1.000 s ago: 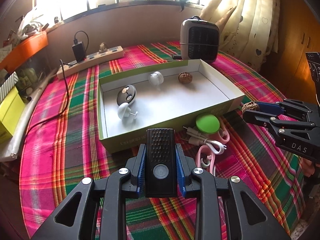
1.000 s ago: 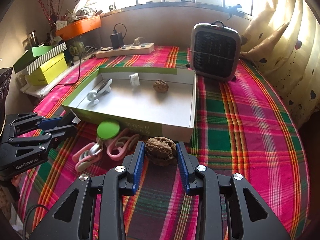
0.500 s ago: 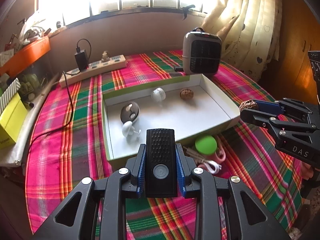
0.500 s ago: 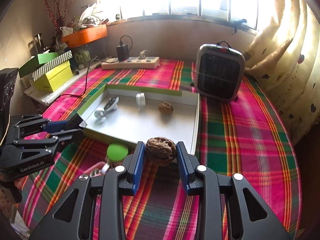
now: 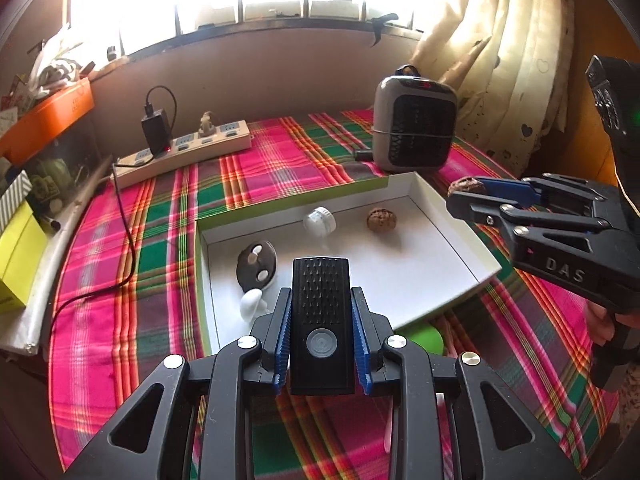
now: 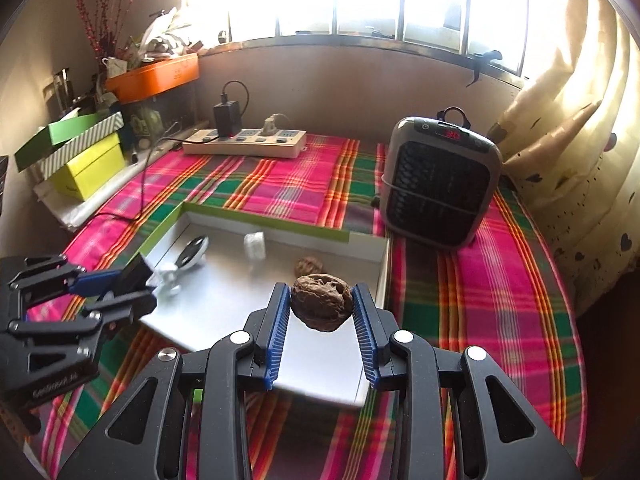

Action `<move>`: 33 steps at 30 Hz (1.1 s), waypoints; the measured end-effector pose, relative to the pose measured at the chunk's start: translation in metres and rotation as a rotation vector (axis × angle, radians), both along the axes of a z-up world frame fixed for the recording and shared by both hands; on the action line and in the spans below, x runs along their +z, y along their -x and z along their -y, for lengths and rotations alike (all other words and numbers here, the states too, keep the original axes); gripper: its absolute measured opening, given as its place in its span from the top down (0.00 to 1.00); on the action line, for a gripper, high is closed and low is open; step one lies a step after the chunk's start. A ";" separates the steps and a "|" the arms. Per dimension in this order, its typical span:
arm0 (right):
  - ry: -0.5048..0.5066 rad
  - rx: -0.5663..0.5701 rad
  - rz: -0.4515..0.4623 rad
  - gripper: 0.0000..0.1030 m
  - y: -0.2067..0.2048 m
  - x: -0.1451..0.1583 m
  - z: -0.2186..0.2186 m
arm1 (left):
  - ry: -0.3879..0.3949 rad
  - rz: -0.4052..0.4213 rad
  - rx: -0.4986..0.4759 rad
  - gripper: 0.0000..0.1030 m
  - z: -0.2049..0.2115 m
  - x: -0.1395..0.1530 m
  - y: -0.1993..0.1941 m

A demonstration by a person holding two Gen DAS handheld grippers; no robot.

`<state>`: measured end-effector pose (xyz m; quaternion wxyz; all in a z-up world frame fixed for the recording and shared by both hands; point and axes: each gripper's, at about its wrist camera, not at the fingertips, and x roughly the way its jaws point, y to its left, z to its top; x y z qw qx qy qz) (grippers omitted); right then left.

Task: Organize objects
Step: 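Carry the walnut and black remote in both grippers over the tray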

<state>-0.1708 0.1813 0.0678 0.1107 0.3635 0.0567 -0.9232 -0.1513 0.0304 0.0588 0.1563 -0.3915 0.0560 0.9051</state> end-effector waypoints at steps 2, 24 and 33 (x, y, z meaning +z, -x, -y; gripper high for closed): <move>-0.015 -0.012 0.004 0.67 0.012 -0.001 0.000 | 0.006 -0.002 0.002 0.76 -0.002 -0.001 0.007; -0.065 -0.051 0.090 0.67 0.077 -0.039 0.000 | 0.025 0.062 0.022 0.76 -0.010 -0.029 0.051; -0.050 -0.051 0.110 0.67 0.081 -0.045 0.000 | 0.029 0.071 0.021 0.76 -0.014 -0.033 0.056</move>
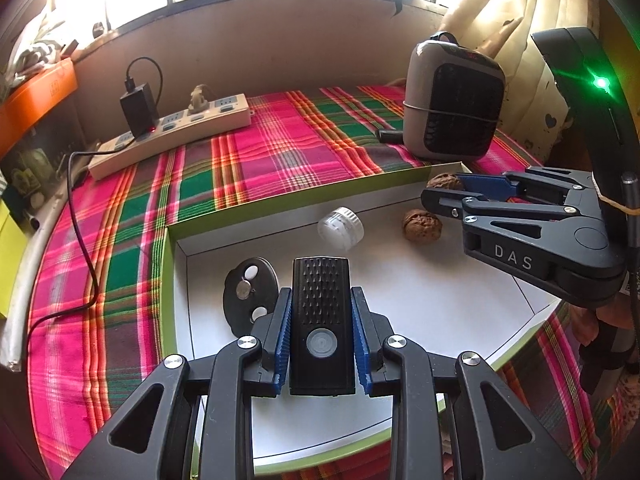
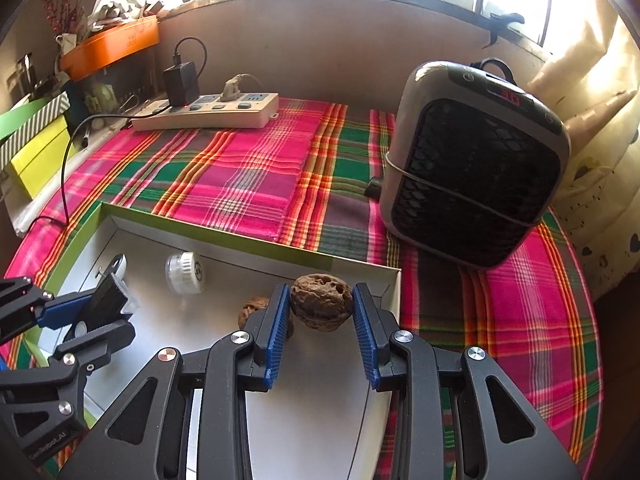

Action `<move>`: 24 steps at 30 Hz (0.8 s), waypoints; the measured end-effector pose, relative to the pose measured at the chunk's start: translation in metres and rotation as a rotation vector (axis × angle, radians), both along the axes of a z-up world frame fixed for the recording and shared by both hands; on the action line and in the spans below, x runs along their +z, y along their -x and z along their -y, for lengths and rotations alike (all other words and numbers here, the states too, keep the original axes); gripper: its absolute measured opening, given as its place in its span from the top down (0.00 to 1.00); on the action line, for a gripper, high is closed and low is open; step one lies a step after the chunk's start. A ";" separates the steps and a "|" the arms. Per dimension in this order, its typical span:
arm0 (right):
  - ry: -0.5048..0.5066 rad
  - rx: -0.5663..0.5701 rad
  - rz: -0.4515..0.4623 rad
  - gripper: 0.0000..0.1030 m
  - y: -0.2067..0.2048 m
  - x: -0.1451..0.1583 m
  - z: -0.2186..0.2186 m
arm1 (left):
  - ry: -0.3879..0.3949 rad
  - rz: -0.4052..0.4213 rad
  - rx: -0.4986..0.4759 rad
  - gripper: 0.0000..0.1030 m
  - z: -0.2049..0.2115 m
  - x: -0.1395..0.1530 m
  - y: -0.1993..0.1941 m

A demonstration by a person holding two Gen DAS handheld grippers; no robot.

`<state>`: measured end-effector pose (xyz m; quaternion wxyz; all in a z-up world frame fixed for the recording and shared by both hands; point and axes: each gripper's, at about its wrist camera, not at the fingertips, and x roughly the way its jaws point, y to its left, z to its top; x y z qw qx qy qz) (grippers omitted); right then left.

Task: Organize objects
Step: 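Carry the walnut and black remote in both grippers over the tray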

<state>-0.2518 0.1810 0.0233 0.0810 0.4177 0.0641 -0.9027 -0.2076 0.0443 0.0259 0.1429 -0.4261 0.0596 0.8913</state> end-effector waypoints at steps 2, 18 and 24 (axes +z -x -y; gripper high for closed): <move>0.001 -0.006 0.006 0.67 0.001 -0.002 0.000 | 0.002 0.004 0.002 0.76 -0.001 -0.001 0.001; 0.022 -0.010 0.034 0.67 0.006 -0.008 0.000 | 0.008 0.023 0.010 0.76 -0.001 -0.008 0.006; 0.024 -0.011 0.035 0.67 0.007 -0.009 0.000 | 0.009 0.023 0.009 0.76 -0.001 -0.009 0.007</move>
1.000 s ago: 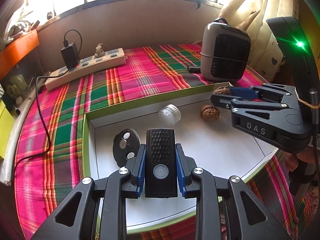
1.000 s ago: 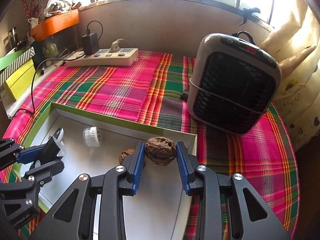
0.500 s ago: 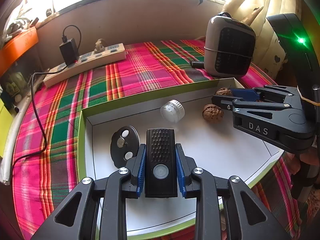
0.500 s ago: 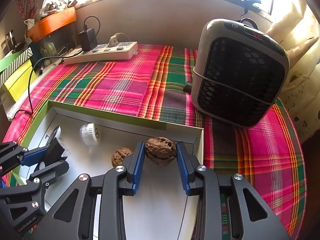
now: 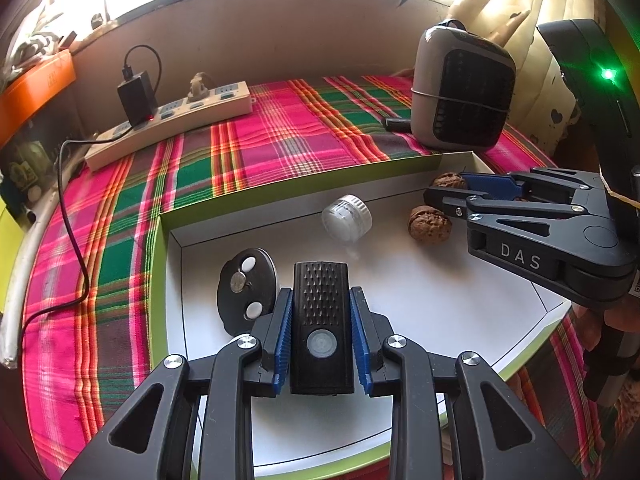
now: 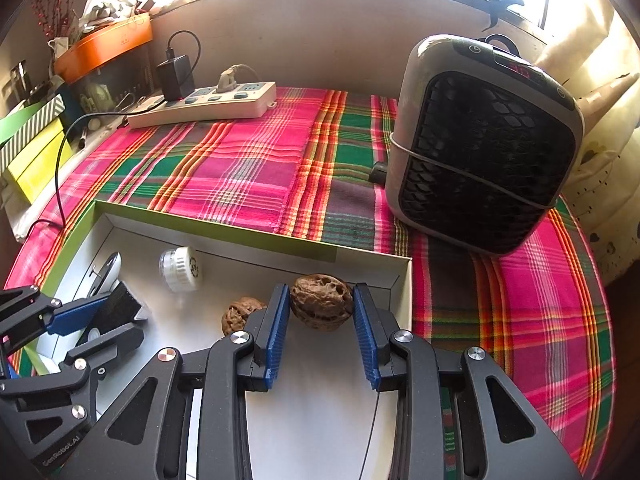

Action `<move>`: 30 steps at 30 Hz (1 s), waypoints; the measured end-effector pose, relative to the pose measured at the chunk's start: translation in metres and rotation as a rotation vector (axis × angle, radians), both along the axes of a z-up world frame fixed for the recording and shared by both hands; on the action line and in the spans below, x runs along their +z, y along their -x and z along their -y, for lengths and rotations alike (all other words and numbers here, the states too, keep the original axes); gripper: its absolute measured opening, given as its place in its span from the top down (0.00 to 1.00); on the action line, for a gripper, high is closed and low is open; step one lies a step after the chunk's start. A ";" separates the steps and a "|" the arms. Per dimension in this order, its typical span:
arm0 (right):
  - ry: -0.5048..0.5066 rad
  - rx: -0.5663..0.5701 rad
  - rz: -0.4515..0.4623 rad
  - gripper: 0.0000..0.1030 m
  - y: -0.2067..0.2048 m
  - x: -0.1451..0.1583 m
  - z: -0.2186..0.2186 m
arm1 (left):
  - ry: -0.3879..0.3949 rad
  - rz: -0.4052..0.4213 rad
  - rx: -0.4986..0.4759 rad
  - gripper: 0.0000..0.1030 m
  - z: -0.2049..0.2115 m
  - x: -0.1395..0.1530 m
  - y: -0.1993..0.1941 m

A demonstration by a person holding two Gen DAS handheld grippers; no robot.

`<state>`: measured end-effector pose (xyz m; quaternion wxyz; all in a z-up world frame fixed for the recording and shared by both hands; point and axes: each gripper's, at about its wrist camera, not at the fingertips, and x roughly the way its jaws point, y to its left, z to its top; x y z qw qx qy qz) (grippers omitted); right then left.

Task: Organize objects
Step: 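Carry the walnut and black remote in both grippers over the tray, then lower and open both grippers to release the walnut and remote into the tray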

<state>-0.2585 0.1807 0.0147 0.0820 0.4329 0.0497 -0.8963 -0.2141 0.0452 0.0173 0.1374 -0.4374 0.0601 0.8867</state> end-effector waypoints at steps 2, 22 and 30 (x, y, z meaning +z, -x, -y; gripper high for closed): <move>-0.001 -0.001 0.000 0.67 0.000 0.000 0.000 | -0.001 0.000 0.000 0.76 -0.001 0.000 -0.001; 0.014 -0.008 -0.007 0.59 -0.001 0.002 -0.001 | 0.002 0.008 0.003 0.72 0.001 -0.001 -0.003; 0.021 -0.015 -0.020 0.58 -0.009 0.007 -0.002 | -0.005 -0.012 0.004 0.71 0.005 0.006 -0.011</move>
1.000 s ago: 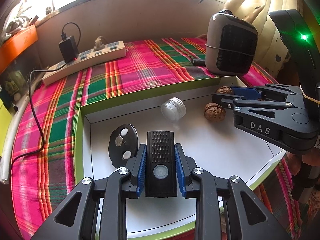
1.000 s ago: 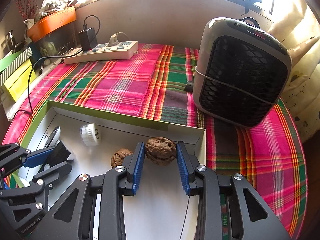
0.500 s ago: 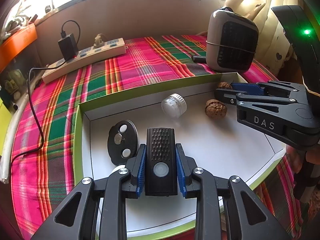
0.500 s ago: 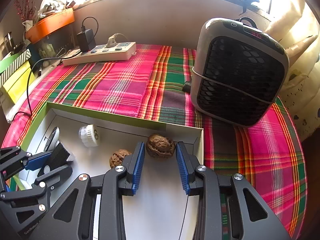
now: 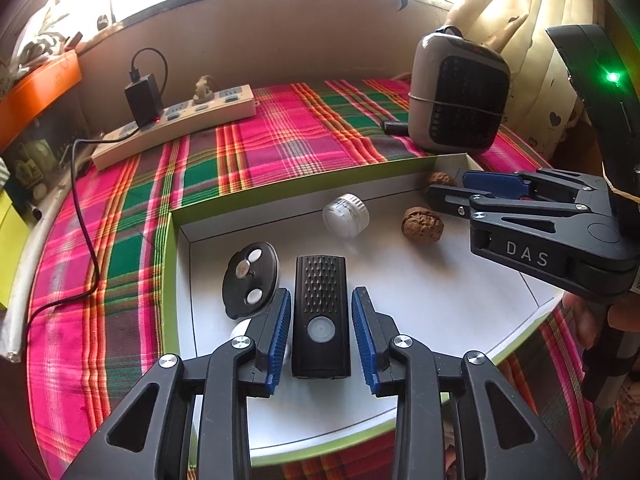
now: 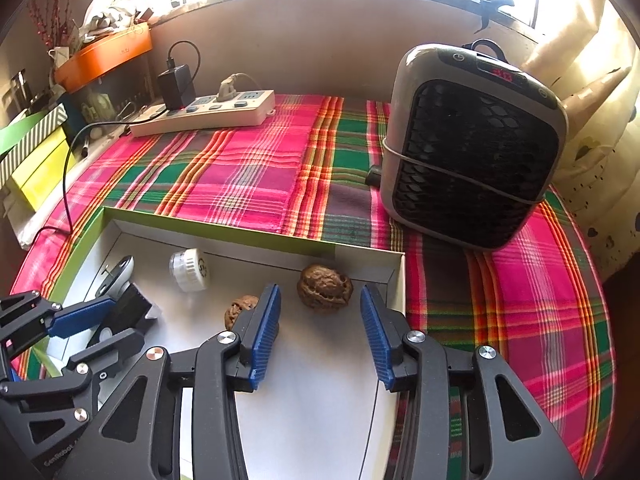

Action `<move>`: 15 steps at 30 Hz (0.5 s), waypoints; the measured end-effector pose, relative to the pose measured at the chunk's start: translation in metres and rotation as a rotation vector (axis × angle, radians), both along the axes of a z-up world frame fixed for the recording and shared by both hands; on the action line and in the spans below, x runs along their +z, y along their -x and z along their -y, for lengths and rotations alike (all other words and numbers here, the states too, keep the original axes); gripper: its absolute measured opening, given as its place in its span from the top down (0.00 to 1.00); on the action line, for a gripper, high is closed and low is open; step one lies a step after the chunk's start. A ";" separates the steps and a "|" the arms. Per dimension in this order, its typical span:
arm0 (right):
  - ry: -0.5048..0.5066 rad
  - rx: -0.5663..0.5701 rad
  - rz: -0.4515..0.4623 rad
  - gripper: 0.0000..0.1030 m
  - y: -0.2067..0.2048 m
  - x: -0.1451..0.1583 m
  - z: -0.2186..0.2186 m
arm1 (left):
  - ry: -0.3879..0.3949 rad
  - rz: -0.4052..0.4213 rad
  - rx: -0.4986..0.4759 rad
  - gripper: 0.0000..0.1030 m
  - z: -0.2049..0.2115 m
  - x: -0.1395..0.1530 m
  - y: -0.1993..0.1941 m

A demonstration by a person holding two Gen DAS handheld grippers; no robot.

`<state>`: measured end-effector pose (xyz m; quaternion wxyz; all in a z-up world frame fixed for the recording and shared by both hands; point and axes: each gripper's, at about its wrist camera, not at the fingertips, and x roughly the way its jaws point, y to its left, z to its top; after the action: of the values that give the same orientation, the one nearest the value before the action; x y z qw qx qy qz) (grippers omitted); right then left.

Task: Organize objects
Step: 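Lower and open both grippers to release the walnut and remote into the tray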

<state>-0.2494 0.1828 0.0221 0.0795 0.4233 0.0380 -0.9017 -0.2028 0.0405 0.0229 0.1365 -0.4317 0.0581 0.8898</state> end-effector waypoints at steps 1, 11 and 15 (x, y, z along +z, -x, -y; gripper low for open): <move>0.001 -0.001 -0.003 0.58 -0.001 0.001 0.000 | -0.002 -0.002 0.002 0.71 0.000 0.001 -0.001; 0.024 -0.004 -0.029 0.58 -0.020 0.012 -0.003 | 0.009 -0.043 0.013 0.70 0.001 0.011 -0.020; 0.027 -0.001 -0.040 0.58 -0.029 0.016 -0.003 | 0.002 -0.054 0.011 0.70 0.001 0.014 -0.027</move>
<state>-0.2208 0.1859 0.0379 0.0839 0.4042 0.0273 -0.9104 -0.1757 0.0391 0.0374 0.1297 -0.4078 0.0604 0.9018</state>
